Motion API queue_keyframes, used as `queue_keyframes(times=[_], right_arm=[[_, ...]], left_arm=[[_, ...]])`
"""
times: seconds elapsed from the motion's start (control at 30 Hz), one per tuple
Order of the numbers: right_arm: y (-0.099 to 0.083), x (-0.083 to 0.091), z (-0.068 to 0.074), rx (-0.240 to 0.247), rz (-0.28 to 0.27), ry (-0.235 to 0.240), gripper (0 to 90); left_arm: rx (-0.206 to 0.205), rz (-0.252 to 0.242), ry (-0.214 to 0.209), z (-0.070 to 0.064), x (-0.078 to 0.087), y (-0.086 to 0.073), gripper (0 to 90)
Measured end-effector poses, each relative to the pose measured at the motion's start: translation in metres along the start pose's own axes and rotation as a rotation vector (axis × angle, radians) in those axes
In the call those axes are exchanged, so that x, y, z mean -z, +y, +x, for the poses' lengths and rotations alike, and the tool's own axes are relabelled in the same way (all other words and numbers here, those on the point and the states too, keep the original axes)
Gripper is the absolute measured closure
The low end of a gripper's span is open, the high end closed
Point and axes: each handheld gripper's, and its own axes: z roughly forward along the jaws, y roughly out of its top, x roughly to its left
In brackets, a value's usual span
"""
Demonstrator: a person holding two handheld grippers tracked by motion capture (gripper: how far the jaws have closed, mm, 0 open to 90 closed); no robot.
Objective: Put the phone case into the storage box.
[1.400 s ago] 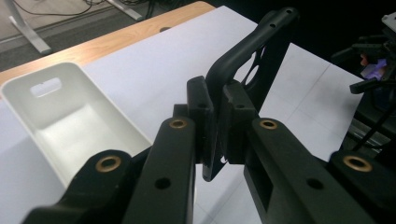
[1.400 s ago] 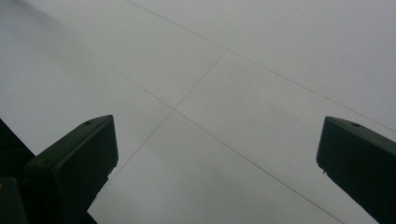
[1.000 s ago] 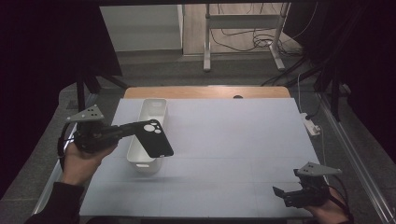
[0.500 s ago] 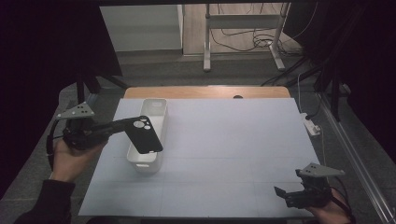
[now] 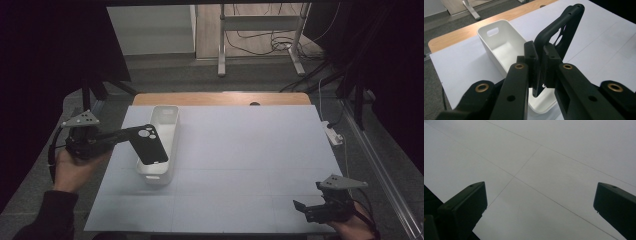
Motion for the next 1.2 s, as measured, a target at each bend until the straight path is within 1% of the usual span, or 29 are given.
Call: queue_keyframes(times=[0.2, 0.43, 0.53, 0.73, 0.87, 1.03, 1.2], right_arm=[[0.000, 0.000, 0.000, 0.000, 0.002, 0.000, 0.0], [0.000, 0.001, 0.000, -0.002, -0.003, -0.001, 0.0], [0.000, 0.001, 0.000, -0.002, -0.003, 0.001, 0.0], [0.000, 0.001, 0.000, 0.000, -0.004, 0.002, 0.0], [0.000, 0.001, 0.000, 0.000, -0.005, 0.002, 0.0], [0.000, 0.001, 0.000, -0.004, -0.009, -0.003, 0.0], [-0.001, 0.002, -0.001, -0.010, -0.016, -0.004, 0.0]], left_arm=[[0.000, 0.009, 0.006, 0.003, -0.008, -0.001, 83.3], [-0.003, 0.025, 0.013, 0.007, -0.023, -0.002, 83.3], [-0.001, 0.029, 0.018, 0.009, -0.026, -0.002, 83.3], [0.003, 0.034, 0.033, 0.016, -0.036, -0.003, 83.4], [0.002, 0.039, 0.045, 0.019, -0.041, -0.002, 83.4], [0.006, 0.036, 0.047, 0.023, -0.046, 0.001, 83.4], [0.001, 0.036, 0.050, 0.025, -0.052, 0.004, 83.4]])
